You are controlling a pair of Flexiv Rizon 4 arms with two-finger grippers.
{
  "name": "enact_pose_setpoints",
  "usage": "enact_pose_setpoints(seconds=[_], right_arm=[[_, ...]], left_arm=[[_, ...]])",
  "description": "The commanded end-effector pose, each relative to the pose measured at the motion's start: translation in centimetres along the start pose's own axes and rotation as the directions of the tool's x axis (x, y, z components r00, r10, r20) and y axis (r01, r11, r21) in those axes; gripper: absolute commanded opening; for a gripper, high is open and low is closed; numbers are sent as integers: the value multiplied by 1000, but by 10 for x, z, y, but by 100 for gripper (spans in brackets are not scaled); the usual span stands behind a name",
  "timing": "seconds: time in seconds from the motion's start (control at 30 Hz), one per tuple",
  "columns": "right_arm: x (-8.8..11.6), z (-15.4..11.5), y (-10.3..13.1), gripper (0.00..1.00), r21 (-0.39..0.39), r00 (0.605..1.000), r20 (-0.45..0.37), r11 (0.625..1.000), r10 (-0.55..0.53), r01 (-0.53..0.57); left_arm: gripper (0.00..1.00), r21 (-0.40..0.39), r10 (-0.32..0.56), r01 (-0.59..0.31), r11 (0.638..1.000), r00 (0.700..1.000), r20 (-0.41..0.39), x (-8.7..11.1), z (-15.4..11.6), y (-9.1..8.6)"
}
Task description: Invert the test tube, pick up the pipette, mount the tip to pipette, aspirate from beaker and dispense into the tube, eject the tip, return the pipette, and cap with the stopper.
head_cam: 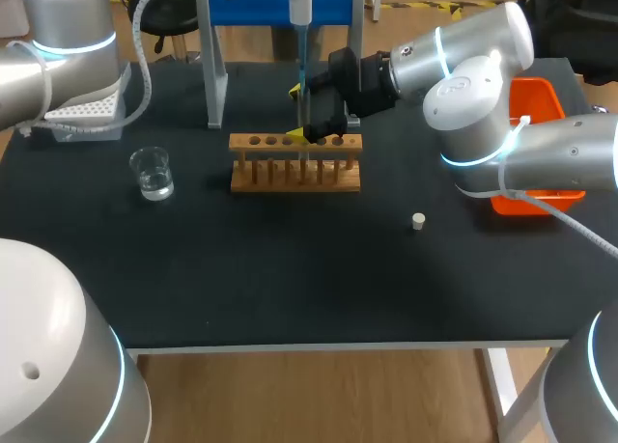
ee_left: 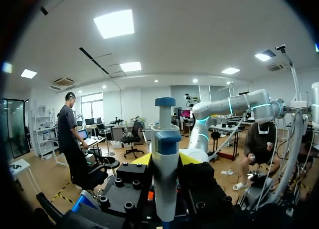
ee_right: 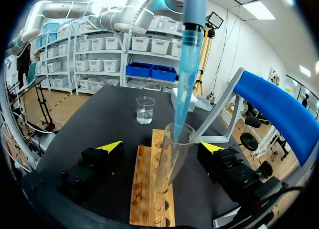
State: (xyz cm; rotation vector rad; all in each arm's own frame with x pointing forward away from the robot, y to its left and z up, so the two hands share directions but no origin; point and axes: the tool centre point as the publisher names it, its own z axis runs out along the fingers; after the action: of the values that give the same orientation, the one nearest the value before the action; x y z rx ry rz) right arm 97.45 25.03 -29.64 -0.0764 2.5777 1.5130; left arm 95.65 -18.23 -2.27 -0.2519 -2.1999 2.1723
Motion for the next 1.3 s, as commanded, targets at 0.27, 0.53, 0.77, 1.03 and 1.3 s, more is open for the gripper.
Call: enact_pose_setpoints(seconds=[0.27,0.53,0.77,1.03,1.3], right_arm=[[0,-1,0,100,-1,1000,-1,1000,-1,1],[0,-1,0,100,-1,1000,-1,1000,-1,1],[0,-1,0,100,-1,1000,-1,1000,-1,1],[0,-1,0,100,-1,1000,-1,1000,-1,1],[0,-1,0,100,-1,1000,-1,1000,-1,1]], left_arm=[[0,12,13,-13,1000,1000,-6,0,0,7],[0,14,12,-12,1000,1000,-6,2,-1,11],[0,12,8,-8,1000,1000,-14,2,2,16],[0,7,13,-13,1000,1000,-22,2,3,21],[0,2,12,-12,1000,1000,-24,2,4,26]])
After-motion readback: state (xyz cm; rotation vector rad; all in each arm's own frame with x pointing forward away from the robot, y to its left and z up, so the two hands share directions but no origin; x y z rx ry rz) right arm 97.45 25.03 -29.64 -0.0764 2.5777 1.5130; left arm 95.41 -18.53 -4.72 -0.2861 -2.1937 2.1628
